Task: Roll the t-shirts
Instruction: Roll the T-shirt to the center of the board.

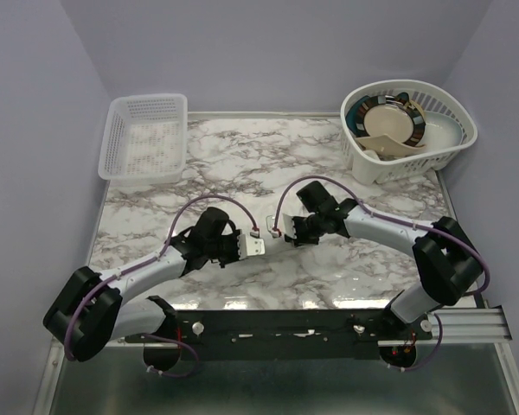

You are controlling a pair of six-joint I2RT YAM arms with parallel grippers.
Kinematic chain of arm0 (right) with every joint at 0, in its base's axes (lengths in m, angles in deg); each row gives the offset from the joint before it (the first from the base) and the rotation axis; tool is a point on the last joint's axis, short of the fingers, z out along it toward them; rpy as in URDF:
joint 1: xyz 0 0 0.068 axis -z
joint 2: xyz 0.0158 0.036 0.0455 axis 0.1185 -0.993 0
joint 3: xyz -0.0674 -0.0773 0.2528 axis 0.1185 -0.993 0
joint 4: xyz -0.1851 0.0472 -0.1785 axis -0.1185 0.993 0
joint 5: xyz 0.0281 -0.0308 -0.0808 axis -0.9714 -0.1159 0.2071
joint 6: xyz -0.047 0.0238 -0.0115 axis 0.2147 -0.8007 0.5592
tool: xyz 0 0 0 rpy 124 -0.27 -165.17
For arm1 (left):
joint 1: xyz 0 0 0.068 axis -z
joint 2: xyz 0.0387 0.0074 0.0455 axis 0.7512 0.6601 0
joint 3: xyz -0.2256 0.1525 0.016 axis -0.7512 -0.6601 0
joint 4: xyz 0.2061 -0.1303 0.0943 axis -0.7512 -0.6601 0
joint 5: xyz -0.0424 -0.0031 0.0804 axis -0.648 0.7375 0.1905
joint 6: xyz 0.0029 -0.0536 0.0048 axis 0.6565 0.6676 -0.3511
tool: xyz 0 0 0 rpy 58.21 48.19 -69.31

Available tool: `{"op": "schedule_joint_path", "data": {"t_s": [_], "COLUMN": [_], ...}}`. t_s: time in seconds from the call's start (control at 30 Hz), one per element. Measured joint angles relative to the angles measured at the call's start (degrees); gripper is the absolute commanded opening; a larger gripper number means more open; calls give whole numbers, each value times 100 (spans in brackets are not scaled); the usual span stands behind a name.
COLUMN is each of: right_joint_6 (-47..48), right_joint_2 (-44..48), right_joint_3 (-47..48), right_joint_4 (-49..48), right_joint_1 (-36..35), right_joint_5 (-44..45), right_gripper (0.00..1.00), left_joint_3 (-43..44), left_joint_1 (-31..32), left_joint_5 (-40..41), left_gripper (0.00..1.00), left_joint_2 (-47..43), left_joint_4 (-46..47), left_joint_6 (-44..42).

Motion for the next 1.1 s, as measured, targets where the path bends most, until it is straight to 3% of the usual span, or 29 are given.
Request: {"op": "schedule_joint_path", "data": {"t_s": [0.1, 0.47, 0.8, 1.1], "right_joint_6": [-13, 223, 728, 997], "right_joint_2": [-2, -654, -2107, -3268], "right_joint_3": [85, 1117, 2286, 3501], "right_joint_4": [243, 2260, 3700, 4848], "right_joint_1": [0, 317, 619, 813], "right_joint_5": [-79, -1130, -1742, -2127], "right_gripper": [1, 1, 1, 1], "left_joint_3": [192, 1495, 2826, 3320], "left_joint_1": [-55, -833, -1233, -1674], "left_joint_5": [-184, -1843, -2660, -3012], "left_gripper": [0, 0, 0, 0], "left_joint_2": [9, 813, 2599, 3329], "left_joint_4": [-321, -2175, -3945, -4623], "left_joint_6": [68, 155, -992, -1351]}}
